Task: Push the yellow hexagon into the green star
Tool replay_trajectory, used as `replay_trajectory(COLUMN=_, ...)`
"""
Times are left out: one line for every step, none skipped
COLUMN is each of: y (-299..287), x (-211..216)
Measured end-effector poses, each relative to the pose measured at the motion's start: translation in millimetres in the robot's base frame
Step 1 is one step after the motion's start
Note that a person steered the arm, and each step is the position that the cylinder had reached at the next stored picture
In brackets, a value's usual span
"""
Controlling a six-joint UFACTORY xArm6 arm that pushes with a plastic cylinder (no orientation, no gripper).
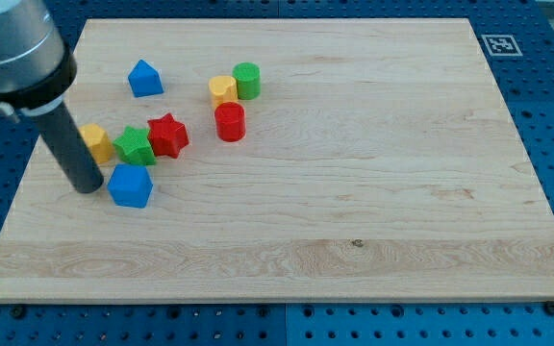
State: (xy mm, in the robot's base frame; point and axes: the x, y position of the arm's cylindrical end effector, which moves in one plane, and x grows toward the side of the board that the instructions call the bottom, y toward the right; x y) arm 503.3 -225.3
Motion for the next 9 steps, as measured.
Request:
replay_trajectory(y=-55, x=-5)
replay_trajectory(y=-79, x=-25)
replay_trajectory(y=-58, x=-48)
replay_trajectory(y=-30, x=-73)
replay_trajectory(y=-20, x=-74)
replay_trajectory(y=-18, x=-74)
replay_trajectory(y=6, x=-73)
replay_trajectory(y=12, x=-61)
replay_trajectory(y=-9, x=-62)
